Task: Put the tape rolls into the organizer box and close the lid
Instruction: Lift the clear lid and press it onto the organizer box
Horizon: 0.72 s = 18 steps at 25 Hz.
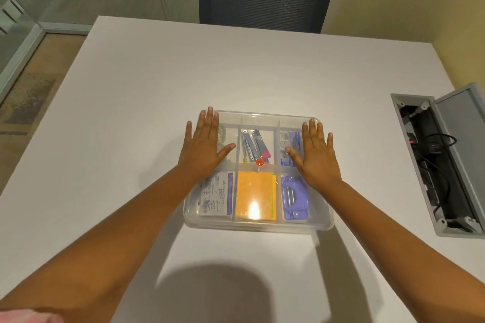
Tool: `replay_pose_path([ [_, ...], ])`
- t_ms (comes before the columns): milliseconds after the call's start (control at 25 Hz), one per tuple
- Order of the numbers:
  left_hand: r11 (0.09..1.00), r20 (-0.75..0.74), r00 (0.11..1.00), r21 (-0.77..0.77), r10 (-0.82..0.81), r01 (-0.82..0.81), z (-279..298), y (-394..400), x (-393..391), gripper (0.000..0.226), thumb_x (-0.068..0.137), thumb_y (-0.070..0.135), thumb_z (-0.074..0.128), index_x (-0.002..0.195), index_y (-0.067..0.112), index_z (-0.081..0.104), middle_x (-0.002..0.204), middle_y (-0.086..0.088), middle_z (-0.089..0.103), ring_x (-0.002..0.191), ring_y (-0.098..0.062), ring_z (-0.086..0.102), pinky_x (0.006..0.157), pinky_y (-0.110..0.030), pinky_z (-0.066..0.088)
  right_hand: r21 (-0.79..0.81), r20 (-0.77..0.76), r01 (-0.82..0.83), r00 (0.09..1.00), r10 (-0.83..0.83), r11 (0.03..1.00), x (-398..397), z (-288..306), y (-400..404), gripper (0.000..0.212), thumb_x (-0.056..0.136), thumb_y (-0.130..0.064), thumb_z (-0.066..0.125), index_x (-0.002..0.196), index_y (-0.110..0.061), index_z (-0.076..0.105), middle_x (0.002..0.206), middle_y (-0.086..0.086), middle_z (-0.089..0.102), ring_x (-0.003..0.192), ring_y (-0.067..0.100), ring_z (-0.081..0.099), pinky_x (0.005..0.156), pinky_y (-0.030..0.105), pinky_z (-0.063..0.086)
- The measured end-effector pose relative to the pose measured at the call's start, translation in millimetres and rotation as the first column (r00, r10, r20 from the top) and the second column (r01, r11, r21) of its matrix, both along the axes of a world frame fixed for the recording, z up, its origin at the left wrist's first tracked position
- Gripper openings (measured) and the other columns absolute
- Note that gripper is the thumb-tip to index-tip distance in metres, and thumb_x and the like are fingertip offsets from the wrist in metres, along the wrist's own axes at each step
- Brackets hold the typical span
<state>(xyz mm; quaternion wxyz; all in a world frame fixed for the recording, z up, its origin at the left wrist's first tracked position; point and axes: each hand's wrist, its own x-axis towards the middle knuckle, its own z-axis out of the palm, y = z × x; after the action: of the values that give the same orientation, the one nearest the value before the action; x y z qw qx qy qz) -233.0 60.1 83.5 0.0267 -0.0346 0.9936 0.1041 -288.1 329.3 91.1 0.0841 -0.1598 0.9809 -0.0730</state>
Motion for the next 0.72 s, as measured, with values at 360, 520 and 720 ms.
replay_pose_path([
  [360,0.998,-0.056,0.998,0.055,0.024,-0.021,-23.7,15.3,90.2,0.081,0.087,0.065,0.011,0.144,0.008,0.014,0.153,-0.009,0.016,0.14,-0.018,0.002,0.112,-0.045,0.006,-0.063,0.062,-0.013,0.998,0.017,0.998,76.0,-13.1,27.4,0.104,0.07,-0.076,-0.019,0.148,-0.012,0.005,0.159,0.007,0.003,0.146,0.021,0.001,0.115,0.033,-0.005],
  [520,0.997,-0.078,0.996,0.075,0.031,-0.026,-23.1,14.3,87.0,0.077,0.088,0.062,0.012,0.144,0.009,0.013,0.154,-0.008,0.015,0.139,-0.016,0.0,0.112,-0.041,0.005,-0.093,0.037,0.005,0.999,-0.002,0.996,76.9,-15.9,26.3,0.103,0.071,-0.076,-0.017,0.148,-0.012,0.007,0.158,0.007,0.006,0.144,0.016,-0.002,0.114,0.03,-0.004],
  [720,0.993,-0.099,0.994,0.107,0.055,-0.045,-26.3,18.7,89.9,0.073,0.089,0.057,0.019,0.145,0.011,0.013,0.154,-0.007,0.015,0.14,-0.017,0.002,0.113,-0.04,0.006,-0.135,0.035,0.008,0.999,-0.004,0.991,78.6,-16.0,28.4,0.101,0.074,-0.076,-0.013,0.148,-0.011,0.01,0.158,0.007,0.01,0.14,0.012,-0.002,0.115,0.031,-0.001],
])
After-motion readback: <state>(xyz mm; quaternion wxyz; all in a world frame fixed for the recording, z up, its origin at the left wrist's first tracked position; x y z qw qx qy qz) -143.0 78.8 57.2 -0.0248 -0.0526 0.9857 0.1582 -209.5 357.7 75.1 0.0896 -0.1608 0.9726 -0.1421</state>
